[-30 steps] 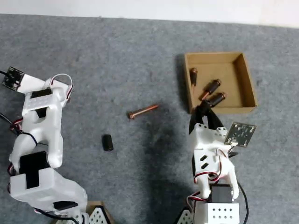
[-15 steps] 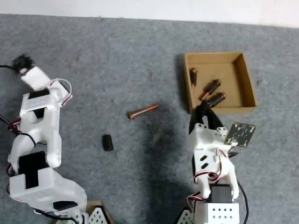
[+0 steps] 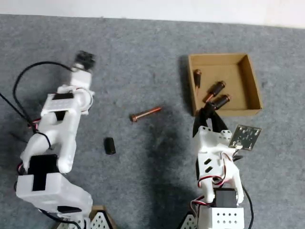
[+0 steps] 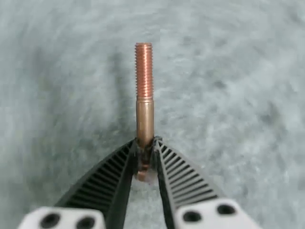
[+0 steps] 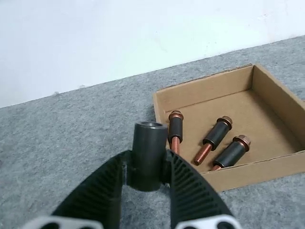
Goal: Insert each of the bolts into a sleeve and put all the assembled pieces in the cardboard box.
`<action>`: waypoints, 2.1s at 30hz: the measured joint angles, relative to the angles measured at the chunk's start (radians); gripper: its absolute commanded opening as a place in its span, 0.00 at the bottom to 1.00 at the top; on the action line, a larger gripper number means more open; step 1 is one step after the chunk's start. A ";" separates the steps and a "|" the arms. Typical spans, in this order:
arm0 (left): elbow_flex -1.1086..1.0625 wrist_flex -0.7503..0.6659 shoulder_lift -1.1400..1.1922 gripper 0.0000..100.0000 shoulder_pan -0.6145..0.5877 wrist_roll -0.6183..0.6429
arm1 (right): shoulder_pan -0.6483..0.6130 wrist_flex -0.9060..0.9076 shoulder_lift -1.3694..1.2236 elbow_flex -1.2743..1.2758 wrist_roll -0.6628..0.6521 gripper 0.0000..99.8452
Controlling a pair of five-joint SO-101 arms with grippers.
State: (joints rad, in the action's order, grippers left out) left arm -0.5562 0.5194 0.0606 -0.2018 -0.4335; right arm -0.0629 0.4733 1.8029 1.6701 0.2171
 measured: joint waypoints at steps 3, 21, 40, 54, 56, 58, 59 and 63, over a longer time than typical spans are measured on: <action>-0.025 0.051 0.000 0.01 0.008 -0.322 | 0.000 0.000 0.000 0.000 0.000 0.01; 0.589 1.080 0.000 0.01 -0.037 -0.876 | 0.000 0.000 0.000 0.000 -0.002 0.01; 0.888 1.186 0.396 0.07 -0.037 -0.870 | 0.000 0.000 0.000 0.000 -0.002 0.01; 0.919 1.191 0.400 0.21 -0.035 -0.512 | 0.000 0.000 0.000 0.000 -0.002 0.01; 0.919 1.192 0.400 0.21 -0.029 -0.371 | 0.000 0.000 0.000 0.000 -0.002 0.01; 0.919 1.194 0.400 0.22 -0.026 -0.175 | 0.000 0.000 0.000 0.000 -0.002 0.01; 0.919 1.197 0.400 0.22 -0.035 -0.051 | 0.000 0.000 0.000 0.000 -0.002 0.01; 0.919 1.201 0.400 0.21 -0.069 0.488 | 0.000 0.000 0.000 0.000 -0.002 0.01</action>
State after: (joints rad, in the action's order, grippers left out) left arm 0.3629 1.7208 0.4611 -0.2708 0.0545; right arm -0.0629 0.4733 1.8029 1.6701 0.2156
